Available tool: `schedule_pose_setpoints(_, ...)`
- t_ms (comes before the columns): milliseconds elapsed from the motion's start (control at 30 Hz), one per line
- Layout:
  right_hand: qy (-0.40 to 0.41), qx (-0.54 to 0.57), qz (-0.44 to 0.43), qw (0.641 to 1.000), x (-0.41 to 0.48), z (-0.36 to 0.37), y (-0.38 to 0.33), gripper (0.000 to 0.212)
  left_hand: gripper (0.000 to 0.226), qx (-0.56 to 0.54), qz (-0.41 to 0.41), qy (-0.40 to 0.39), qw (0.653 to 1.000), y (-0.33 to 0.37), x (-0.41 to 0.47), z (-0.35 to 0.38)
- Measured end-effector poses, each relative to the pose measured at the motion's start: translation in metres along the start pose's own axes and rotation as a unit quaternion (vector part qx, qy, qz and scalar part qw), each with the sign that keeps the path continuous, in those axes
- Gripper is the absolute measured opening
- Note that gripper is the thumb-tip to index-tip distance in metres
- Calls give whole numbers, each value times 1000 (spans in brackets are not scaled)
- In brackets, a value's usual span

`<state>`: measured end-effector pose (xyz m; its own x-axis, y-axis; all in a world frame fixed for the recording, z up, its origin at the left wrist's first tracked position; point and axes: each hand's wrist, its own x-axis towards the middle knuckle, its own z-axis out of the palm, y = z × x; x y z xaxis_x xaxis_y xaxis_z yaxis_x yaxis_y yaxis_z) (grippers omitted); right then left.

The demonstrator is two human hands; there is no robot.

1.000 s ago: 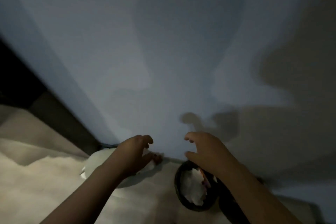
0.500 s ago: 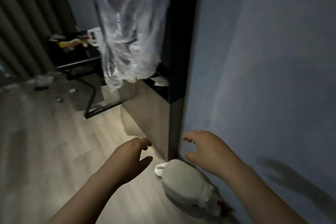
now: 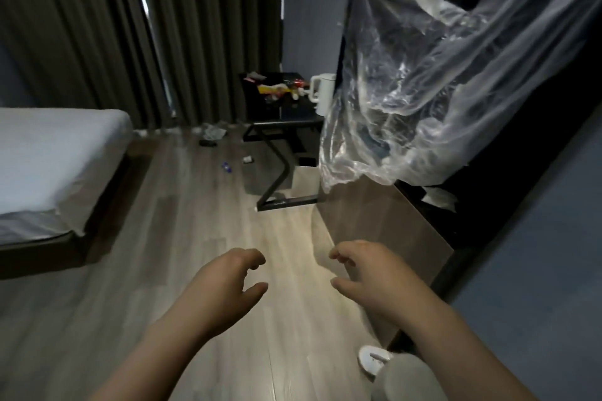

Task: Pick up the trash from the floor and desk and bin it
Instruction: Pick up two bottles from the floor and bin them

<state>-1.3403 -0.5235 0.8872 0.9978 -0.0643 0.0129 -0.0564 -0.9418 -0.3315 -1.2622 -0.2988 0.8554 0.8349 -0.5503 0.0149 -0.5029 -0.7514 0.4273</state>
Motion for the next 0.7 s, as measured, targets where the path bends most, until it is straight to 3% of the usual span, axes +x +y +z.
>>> schedule_pose_setpoints(267, -9, -18, -80, 997, 121, 5, -29, 38, 37, 9, -72, 49, 996, -63, 46, -37)
schedule_pose_setpoints(700, -37, -3, -154, 987, 311, -7, 4, 40, 38, 21, -161, 95, 982, -108, 189, -68)
